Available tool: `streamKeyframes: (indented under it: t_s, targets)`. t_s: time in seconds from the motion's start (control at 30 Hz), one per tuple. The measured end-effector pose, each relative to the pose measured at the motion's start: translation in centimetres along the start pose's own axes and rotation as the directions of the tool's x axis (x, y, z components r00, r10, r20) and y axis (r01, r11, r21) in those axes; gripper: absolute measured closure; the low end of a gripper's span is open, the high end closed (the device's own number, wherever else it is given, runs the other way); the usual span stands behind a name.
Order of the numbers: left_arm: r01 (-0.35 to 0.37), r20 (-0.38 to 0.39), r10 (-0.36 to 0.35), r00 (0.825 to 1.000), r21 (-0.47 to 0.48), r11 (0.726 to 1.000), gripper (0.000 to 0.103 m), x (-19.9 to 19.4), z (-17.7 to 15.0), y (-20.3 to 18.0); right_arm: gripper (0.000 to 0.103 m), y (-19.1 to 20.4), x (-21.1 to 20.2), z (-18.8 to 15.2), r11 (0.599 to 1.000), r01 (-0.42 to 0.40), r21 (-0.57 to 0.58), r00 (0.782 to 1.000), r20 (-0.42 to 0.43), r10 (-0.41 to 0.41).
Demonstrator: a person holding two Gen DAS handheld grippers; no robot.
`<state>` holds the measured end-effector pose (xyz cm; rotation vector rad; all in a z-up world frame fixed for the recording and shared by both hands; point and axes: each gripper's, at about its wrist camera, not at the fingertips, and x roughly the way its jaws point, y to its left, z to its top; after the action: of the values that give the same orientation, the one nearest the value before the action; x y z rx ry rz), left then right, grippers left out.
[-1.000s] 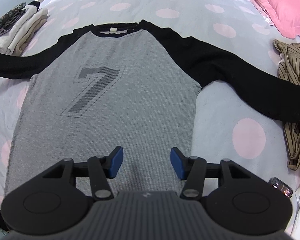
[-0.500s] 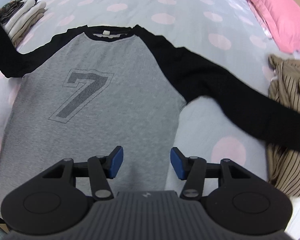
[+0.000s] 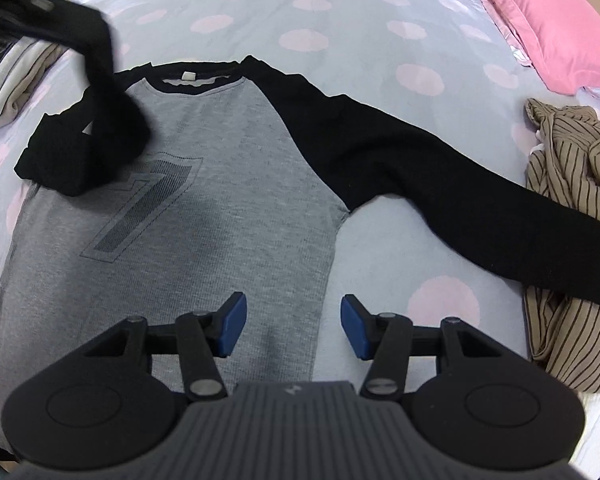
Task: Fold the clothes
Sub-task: 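Fold the black sleeve with the left gripper across the shirt front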
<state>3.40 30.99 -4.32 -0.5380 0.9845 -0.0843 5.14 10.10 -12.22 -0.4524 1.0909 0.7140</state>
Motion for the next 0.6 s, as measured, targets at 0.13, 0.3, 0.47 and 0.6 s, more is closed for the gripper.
streamKeyframes:
  t_s: [0.13, 0.3, 0.47, 0.6]
  targets:
    - [0.024, -0.050, -0.023, 0.998, 0.008, 1.000, 0.100, 3.8, -0.2, -0.1, 0.048, 0.5, 0.3, -0.2, 1.000, -0.003, -0.015, 1.000, -0.007, 0.003]
    - [0.014, -0.055, -0.015, 0.998, -0.006, 1.000, 0.084, 4.4, -0.5, 1.0, 0.049, 0.5, 1.0, -0.4, 1.000, -0.011, -0.010, 1.000, -0.004, 0.011]
    - [-0.065, -0.003, 0.065, 0.998, -0.007, 0.998, 0.083, 0.6, -1.2, 4.6, 0.058, -0.6, 1.5, 0.1, 0.993, -0.066, 0.096, 0.998, 0.030, 0.063]
    - [-0.162, 0.041, 0.165, 0.985, -0.071, 0.984, 0.083, -3.4, -2.0, 9.6, 0.059, -0.7, 2.3, 1.8, 0.984, -0.120, 0.135, 0.992, 0.048, 0.114]
